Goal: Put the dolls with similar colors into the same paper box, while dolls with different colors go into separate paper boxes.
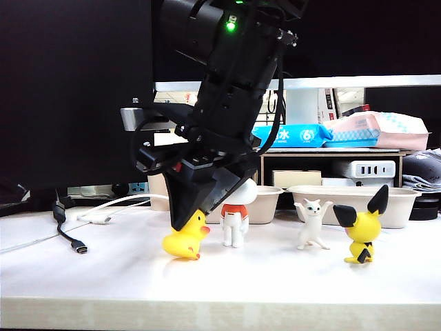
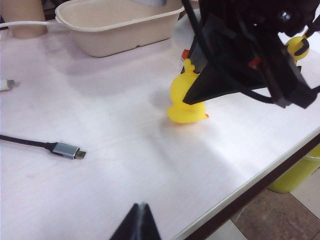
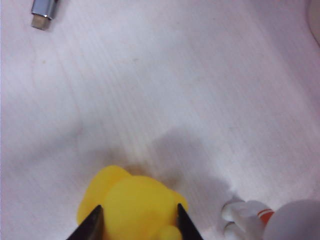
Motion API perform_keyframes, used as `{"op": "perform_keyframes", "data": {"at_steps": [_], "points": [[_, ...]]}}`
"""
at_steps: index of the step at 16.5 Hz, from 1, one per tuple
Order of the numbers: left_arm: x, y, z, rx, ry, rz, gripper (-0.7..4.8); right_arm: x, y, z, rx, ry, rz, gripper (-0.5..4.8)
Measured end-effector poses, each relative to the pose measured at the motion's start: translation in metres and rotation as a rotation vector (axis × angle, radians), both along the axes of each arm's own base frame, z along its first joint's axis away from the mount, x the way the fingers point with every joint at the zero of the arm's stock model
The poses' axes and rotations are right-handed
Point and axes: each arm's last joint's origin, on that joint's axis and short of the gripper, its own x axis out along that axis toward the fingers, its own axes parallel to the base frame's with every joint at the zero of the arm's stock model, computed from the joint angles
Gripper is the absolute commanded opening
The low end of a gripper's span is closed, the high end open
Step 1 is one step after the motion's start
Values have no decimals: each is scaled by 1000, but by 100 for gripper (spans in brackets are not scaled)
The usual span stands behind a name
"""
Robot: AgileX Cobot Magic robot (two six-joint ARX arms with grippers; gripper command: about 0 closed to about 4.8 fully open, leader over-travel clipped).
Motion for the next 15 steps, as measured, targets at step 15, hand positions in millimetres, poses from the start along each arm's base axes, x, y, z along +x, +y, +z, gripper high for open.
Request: {"op": "perform_keyframes", "data": {"at_steps": [15], "points": [[0,0,0,0,0,0,-5,0,0,0,6,0,-5,103]]}}
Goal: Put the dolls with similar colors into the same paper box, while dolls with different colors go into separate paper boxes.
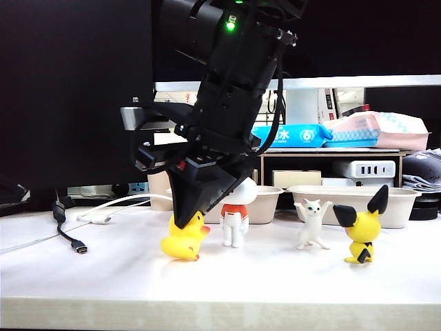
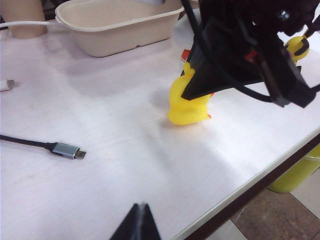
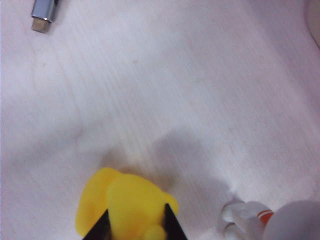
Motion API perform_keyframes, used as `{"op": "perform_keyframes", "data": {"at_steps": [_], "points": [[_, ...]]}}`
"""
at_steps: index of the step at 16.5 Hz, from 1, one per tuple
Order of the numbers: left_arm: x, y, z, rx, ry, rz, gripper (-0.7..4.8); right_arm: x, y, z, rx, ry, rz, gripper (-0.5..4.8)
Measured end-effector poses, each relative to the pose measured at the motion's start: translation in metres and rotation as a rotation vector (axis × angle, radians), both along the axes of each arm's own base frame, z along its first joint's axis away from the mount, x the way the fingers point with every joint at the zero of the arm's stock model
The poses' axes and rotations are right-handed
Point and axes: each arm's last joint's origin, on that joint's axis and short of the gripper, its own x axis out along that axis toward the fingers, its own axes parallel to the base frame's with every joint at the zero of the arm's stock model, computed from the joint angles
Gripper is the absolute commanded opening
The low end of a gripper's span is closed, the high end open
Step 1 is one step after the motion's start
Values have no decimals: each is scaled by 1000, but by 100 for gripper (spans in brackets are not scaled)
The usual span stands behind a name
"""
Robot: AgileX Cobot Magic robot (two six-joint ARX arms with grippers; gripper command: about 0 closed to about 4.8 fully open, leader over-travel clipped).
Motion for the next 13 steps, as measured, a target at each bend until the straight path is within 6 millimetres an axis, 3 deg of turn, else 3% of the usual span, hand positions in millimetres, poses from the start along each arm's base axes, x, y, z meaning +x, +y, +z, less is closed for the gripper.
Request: {"op": "perform_keyframes", "data": {"at_steps": [5,10,13], "points": [[0,0,0,0,0,0,-5,0,0,3,-11,10,0,103],[0,0,0,0,0,0,-5,9,11,39,35,-30,1,103],[0,0,0,0,0,0,-5,17,14,58,13,-149,-18,103]]}}
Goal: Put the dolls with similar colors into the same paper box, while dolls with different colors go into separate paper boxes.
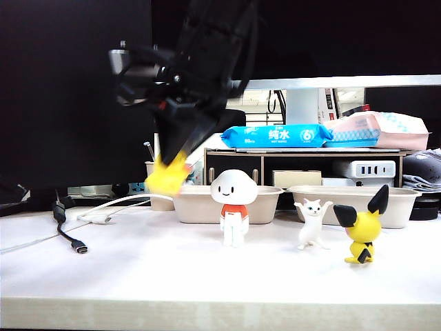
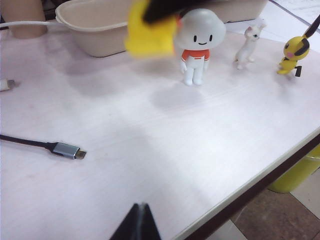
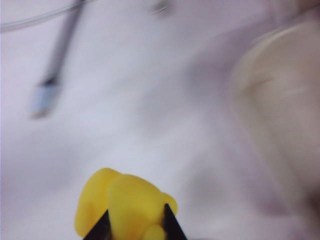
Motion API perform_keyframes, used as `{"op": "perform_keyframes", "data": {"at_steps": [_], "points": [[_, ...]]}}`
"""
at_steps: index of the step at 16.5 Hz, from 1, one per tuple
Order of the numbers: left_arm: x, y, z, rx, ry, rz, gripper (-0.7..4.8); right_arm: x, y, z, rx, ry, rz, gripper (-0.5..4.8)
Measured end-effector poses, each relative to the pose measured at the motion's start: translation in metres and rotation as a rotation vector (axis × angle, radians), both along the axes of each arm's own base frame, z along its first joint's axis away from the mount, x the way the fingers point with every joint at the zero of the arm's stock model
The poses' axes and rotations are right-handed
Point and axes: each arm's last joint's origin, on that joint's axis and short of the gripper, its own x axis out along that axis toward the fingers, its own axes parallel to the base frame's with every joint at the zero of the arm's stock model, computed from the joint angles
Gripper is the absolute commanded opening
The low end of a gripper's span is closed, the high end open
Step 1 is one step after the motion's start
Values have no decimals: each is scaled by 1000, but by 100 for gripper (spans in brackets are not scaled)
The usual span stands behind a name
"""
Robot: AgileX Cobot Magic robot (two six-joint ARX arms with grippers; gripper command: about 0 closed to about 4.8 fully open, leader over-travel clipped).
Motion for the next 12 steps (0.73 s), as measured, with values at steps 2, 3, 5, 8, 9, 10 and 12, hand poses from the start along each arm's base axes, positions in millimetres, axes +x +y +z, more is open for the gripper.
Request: {"op": "perform_keyframes", "data": {"at_steps": [2,3,5,8,9,10,12], "points": [[0,0,0,0,0,0,-5,11,-4,4,-31,-103,-21,103],[0,0,0,0,0,0,-5,23,-11,7,-11,-147,-47,102],[0,0,0,0,0,0,-5,44,-24,13,42,-207,-108,103],[0,0,0,0,0,0,-5,82,-48,13,136,-281,-193,103],[0,0,0,0,0,0,-5,90,-53,10,145,-280,-203,103],[0,0,0,0,0,0,-5,100,-56,4,141,-268,-214,103],[0,0,0,0,0,0,-5,118,-56,-12,124,-237,-218,103]]}}
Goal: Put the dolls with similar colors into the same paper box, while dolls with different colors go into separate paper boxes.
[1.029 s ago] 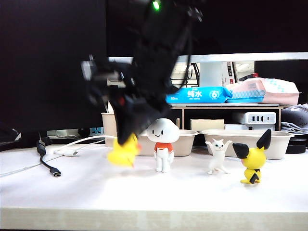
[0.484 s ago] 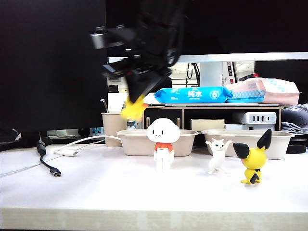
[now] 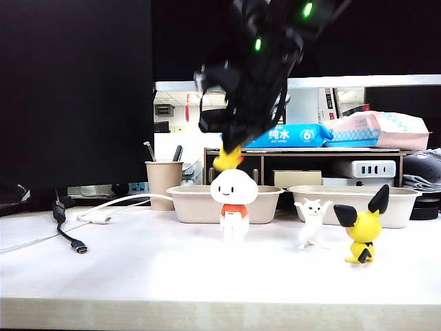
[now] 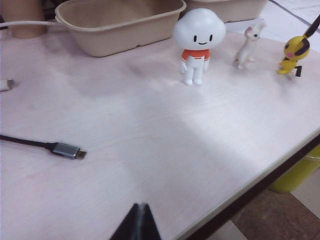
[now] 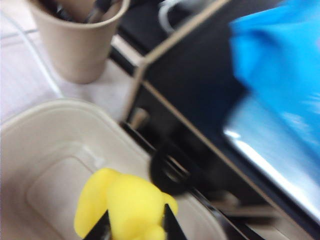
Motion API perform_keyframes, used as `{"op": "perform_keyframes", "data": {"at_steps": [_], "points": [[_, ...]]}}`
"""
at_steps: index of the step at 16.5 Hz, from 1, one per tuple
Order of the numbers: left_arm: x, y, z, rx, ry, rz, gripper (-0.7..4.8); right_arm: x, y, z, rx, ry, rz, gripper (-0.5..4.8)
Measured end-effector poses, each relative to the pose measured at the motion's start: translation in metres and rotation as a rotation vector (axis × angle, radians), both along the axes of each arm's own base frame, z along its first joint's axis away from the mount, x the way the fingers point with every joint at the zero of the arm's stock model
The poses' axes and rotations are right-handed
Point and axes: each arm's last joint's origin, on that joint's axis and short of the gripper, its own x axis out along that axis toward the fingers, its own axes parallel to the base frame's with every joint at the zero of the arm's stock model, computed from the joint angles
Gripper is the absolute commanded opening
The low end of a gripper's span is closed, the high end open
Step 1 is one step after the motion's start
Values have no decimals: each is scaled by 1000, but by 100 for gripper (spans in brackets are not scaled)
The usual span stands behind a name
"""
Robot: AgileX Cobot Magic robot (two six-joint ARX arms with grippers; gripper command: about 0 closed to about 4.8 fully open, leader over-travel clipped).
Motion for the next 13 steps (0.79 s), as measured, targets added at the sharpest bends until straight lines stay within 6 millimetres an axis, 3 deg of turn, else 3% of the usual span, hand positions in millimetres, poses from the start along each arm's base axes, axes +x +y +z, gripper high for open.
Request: {"op": "perform_keyframes", "data": {"at_steps": [2,4,6,9,10,12,13], "points": [[0,0,0,-3,-3,0,-5,9,9,-7,3,16,25,116],[0,0,0,-3,-3,0,-5,15,15,-9,14,24,46,225],[0,0,0,-3,-3,0,-5,14,15,-12,13,45,49,247],[0,0,0,-3,-3,0,-5,11,12,-8,1,62,41,230],[0,0,0,-3,-3,0,-5,6,9,4,0,65,40,199],[0,0,0,-2,-3,0,-5,-10,-2,37,15,44,39,204],[0,0,0,-3,-3,0,-5,-23,-9,60,35,50,40,277]]}}
